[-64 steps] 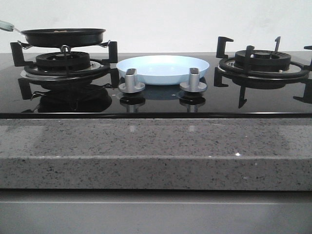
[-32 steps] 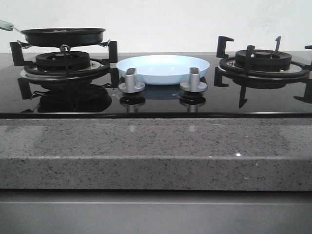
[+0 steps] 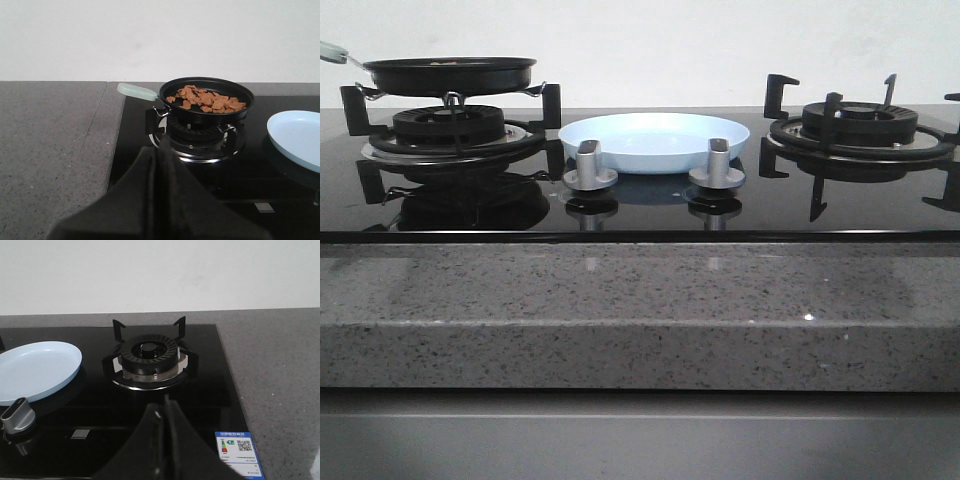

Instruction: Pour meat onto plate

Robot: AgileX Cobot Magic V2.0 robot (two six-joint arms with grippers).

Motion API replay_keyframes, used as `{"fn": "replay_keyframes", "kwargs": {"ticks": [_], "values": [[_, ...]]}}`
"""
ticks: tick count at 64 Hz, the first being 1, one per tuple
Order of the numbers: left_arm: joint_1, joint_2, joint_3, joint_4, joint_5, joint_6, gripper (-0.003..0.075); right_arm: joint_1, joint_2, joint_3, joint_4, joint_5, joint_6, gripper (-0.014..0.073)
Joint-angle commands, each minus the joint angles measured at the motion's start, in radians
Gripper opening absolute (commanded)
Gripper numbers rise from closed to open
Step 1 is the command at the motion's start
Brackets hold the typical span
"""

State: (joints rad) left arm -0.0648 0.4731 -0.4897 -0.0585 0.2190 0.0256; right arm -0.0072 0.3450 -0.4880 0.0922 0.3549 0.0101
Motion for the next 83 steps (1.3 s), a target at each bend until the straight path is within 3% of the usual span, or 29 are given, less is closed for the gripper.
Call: {"fn": "replay_keyframes", "kwargs": {"ticks": [1,13,26,32,35,43,49,56,83], "values": [[0.003,0.008,-0.038,-0.003,-0.113,-0.004,-0.0020,-0.004,0.017,-0.038,-0.014,-0.069,-0.001,-0.0055],[0.003,0.008,-0.038,-0.003,-0.125,-0.004,-0.0018,-0.004,0.017,-0.038,-0.014,-0.069,-0.001,0.0022],[0.003,0.008,-0.038,-0.003,-0.125,-0.004,0.0006,-0.004,0.017,-0.038,-0.014,-0.070,-0.001,0.0255],[0.003,0.008,-0.038,-0.003,-0.125,-0.004,0.0106,-0.004,0.017,-0.038,-0.014,-0.070,-0.001,0.0359],[0.003,0.008,-0.038,-0.003,-0.125,-0.004,0.0207,-0.004,0.017,-0.038,-0.014,-0.070,-0.001,0.0393],[0.003,0.008,-0.038,-0.003,-0.125,-0.004,0.0497,-0.004,0.017,-0.038,-0.014,-0.070,-0.001,0.0421],[0.003,0.008,-0.038,-0.003,-0.125,-0.004,0.0600,-0.004,0.017,-0.038,-0.014,-0.070,-0.001,0.0440],[0.003,0.008,-0.038,-0.003,-0.125,-0.004,0.0606,-0.004,0.017,-0.038,-0.014,-0.070,-0.001,0.0472],[0.003,0.008,-0.038,-0.003,-0.125,-0.004,0.0600,-0.004,0.024,-0.047,0.012,-0.111,-0.001,0.0466]]}}
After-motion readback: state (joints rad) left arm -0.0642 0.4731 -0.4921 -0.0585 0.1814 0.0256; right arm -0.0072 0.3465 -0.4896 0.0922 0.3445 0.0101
